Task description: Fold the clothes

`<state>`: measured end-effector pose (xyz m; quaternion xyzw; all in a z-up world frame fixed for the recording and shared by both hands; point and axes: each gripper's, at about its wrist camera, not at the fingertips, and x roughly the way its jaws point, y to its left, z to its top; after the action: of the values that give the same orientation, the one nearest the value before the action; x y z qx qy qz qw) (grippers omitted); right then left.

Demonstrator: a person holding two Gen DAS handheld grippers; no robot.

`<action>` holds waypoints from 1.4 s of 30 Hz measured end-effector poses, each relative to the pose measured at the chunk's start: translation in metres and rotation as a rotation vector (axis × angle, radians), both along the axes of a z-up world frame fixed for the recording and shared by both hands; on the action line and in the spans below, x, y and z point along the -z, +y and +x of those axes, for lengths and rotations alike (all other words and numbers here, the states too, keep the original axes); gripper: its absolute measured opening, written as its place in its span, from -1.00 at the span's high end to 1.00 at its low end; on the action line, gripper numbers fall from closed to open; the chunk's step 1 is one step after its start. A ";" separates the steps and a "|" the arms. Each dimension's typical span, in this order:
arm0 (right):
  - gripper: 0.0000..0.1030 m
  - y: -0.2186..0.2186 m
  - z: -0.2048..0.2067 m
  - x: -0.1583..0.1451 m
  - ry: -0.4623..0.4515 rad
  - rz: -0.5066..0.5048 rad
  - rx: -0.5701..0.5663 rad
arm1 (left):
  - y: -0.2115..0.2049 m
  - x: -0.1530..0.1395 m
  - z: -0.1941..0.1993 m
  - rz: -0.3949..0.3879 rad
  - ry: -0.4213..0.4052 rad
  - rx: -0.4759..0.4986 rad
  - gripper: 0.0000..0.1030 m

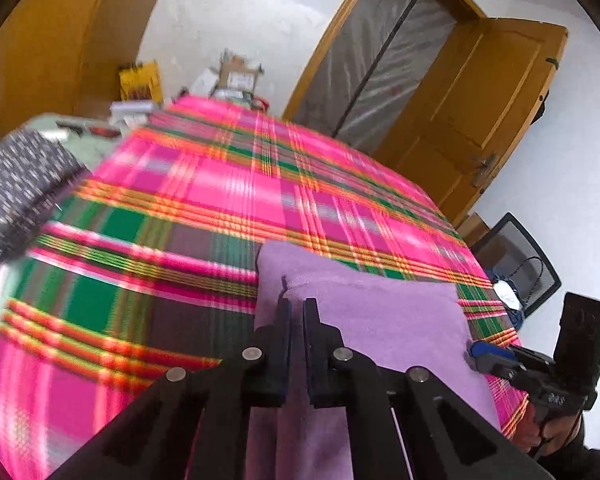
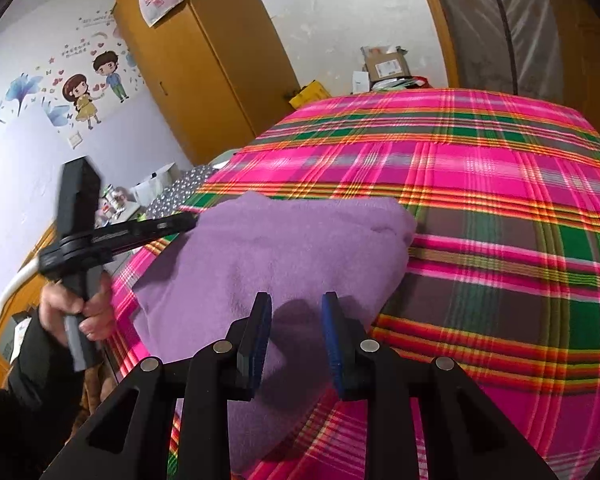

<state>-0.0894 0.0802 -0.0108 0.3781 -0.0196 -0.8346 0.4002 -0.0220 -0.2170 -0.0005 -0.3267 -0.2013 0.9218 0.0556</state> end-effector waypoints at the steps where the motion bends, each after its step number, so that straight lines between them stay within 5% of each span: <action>1: 0.48 0.000 -0.002 -0.001 0.005 0.001 0.004 | 0.004 -0.004 0.008 0.000 0.017 0.006 0.88; 13: 0.59 -0.005 -0.054 0.003 -0.014 -0.003 0.073 | 0.030 0.027 0.029 -0.018 -0.047 0.048 0.90; 21: 0.55 0.012 0.011 -0.004 0.065 -0.011 -0.053 | 0.032 0.025 0.041 -0.036 -0.033 0.017 0.89; 25: 0.55 -0.001 0.039 0.010 0.124 0.087 -0.138 | 0.026 0.034 0.047 0.000 -0.024 0.017 0.89; 42: 0.55 0.002 0.049 0.023 0.141 0.105 -0.106 | 0.019 0.043 0.066 0.064 0.026 0.008 0.90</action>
<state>-0.0402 0.0822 -0.0340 0.3393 0.0723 -0.8367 0.4237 0.0435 -0.1978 -0.0436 -0.3135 -0.2285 0.9188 0.0725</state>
